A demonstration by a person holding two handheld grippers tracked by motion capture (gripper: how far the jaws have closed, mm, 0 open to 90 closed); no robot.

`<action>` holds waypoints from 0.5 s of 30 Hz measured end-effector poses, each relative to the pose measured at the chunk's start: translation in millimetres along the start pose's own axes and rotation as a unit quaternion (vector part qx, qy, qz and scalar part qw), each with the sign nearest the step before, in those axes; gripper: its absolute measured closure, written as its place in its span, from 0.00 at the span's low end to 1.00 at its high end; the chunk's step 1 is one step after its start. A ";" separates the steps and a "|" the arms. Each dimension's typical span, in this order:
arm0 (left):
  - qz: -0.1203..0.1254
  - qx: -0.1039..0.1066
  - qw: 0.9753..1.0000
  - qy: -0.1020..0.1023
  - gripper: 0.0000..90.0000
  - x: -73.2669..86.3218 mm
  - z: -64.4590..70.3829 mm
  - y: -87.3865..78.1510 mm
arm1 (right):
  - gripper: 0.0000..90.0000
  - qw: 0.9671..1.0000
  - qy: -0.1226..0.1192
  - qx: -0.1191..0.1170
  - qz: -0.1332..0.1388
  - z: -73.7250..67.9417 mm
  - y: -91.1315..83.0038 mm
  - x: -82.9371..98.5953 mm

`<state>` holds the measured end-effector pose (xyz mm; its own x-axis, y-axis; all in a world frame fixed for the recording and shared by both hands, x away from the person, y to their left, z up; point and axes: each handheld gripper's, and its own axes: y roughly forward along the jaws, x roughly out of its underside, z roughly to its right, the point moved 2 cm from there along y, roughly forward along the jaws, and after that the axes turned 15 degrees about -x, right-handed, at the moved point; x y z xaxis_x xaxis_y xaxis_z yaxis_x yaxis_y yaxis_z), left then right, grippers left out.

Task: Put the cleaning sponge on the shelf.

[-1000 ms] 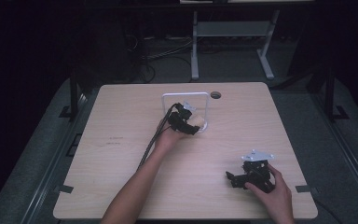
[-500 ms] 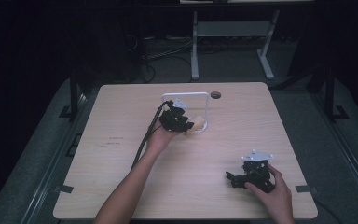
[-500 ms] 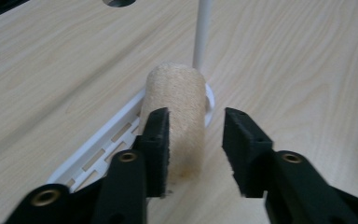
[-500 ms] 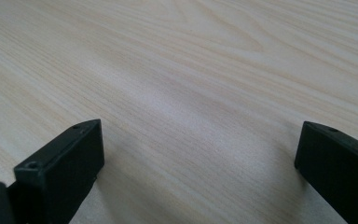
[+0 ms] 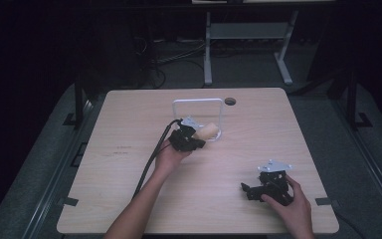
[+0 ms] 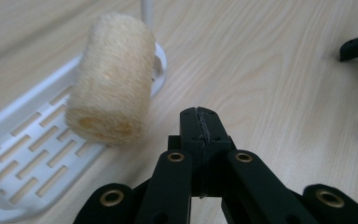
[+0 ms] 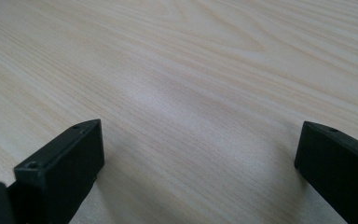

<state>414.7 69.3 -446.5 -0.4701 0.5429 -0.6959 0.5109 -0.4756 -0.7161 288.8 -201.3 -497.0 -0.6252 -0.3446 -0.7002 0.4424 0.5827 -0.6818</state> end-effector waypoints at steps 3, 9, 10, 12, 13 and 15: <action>-0.008 -0.001 1.000 0.000 1.00 5.3 3.2 9.2 | 0.01 1.000 0.000 0.000 0.000 0.0 0.0 0.0; -0.015 -0.013 1.000 -0.003 1.00 9.7 0.6 26.1 | 0.01 1.000 0.000 0.000 0.000 0.0 0.0 0.0; -0.019 -0.017 1.000 -0.003 1.00 9.8 -0.2 27.2 | 0.01 1.000 0.000 0.000 0.000 0.0 0.0 0.0; -0.018 -0.024 1.000 -0.009 1.00 9.9 -3.1 30.2 | 0.01 1.000 0.000 0.000 0.000 0.0 0.0 0.0; -0.017 -0.025 0.999 -0.010 1.00 9.7 -4.4 30.9 | 0.01 1.000 0.000 0.000 0.000 0.0 0.0 0.0; -0.016 -0.028 0.999 -0.015 1.00 9.0 -7.4 31.2 | 0.01 1.000 0.000 0.000 0.000 0.0 0.0 0.0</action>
<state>431.7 64.5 -474.8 -0.5074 0.5358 -0.6748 0.5348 -0.4183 -0.7342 288.8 -201.3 -497.0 -0.6252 -0.3443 -0.7004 0.4425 0.5828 -0.6816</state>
